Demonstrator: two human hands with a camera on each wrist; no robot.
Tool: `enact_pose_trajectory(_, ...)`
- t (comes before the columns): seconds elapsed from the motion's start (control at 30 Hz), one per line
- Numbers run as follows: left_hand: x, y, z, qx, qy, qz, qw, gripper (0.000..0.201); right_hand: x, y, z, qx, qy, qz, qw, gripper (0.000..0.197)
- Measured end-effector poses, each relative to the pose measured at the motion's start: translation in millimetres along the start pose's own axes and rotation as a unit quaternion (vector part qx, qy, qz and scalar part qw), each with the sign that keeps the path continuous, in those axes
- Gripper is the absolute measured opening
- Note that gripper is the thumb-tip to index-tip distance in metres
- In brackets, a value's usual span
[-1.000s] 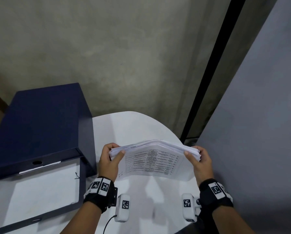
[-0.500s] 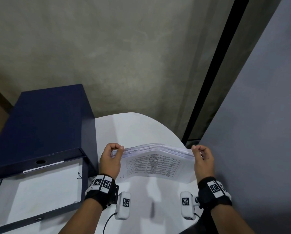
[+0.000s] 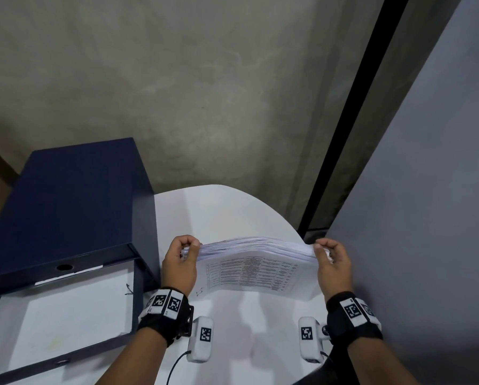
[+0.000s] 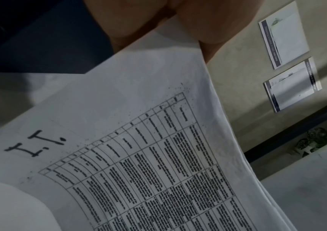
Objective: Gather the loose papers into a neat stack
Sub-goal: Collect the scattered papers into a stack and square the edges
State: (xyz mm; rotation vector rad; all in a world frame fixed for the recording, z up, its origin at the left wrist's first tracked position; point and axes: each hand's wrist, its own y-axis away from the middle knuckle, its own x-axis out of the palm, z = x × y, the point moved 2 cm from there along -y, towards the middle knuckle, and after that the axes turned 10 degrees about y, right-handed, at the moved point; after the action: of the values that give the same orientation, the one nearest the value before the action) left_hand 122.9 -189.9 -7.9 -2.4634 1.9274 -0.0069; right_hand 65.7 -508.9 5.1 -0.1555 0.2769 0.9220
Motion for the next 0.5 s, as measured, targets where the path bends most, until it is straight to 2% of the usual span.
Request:
enact_pose_trajectory(0.23, -0.1, 3.2, -5.7, -0.012, 0.009, 0.010, 1.000, 0.007, 0.3, 2.3, 2.3, -0.008, -0.001, -0.004, 1.000, 0.012)
enact_pose_trajectory(0.3, -2.6, 6.7, -10.8, -0.011, 0.047, 0.030, 0.998, 0.019, -0.8, 4.0, 3.6, -0.014, -0.008, 0.009, 1.000, 0.008)
enact_pose_trajectory(0.33, -4.4, 8.4, -12.6, -0.009, 0.071, 0.051, 0.996, 0.030, -2.3, 4.8, 3.1, -0.021, -0.017, 0.022, 0.999, 0.013)
enact_pose_trajectory(0.43, -11.7, 12.6, -10.2, -0.013, 0.142, 0.113, 0.983, 0.066, -11.3, 4.6, -10.5, -0.029, -0.072, 0.090, 0.993, 0.057)
enact_pose_trajectory(0.5, -15.9, 15.8, -3.9, -0.037, 0.158, 0.136, 0.977, 0.080, -16.5, 4.8, -26.6, -0.006, -0.113, 0.144, 0.983, 0.077)
